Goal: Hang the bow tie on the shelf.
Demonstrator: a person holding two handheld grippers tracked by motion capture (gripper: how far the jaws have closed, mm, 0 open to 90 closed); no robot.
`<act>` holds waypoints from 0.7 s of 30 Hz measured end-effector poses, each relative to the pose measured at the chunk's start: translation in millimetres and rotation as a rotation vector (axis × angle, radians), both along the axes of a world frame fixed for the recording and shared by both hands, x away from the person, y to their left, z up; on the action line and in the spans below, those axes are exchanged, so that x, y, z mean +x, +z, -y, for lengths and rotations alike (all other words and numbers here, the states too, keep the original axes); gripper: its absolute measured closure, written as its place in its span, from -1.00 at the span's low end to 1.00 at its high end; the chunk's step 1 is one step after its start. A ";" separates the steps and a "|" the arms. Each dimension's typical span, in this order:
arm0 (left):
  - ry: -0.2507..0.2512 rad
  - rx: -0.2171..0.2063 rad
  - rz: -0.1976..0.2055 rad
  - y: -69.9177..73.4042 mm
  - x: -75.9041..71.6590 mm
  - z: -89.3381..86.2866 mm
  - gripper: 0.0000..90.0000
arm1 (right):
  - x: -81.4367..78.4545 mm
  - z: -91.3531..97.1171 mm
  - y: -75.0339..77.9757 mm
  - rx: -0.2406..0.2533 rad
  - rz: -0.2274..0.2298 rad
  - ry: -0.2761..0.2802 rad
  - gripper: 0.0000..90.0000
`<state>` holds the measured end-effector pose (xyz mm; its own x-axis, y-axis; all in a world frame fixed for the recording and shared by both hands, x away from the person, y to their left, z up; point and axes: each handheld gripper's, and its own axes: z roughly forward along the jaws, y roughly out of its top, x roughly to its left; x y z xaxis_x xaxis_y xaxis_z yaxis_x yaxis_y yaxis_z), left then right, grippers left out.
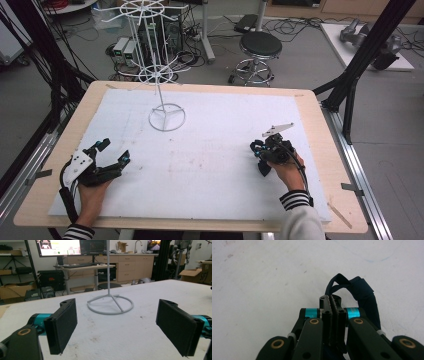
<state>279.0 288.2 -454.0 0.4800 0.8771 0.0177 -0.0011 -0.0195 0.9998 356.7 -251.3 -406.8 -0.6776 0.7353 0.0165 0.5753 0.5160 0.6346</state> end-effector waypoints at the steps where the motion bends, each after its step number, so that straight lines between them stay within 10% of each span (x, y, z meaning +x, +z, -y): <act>1: 0.000 0.001 0.000 0.0 0.0 0.0 -0.61 | -0.9 -0.8 1.2 0.014 0.010 -0.011 0.96; 21: -0.002 -0.001 0.002 -0.1 -0.1 0.0 -0.61 | -7.1 -37.5 38.5 0.316 0.243 -0.009 0.96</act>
<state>278.8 288.2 -454.1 0.4813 0.8764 0.0177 -0.0032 -0.0184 0.9998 349.5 -213.8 -368.2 -0.6829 0.7258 0.0830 0.3926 0.2687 0.8796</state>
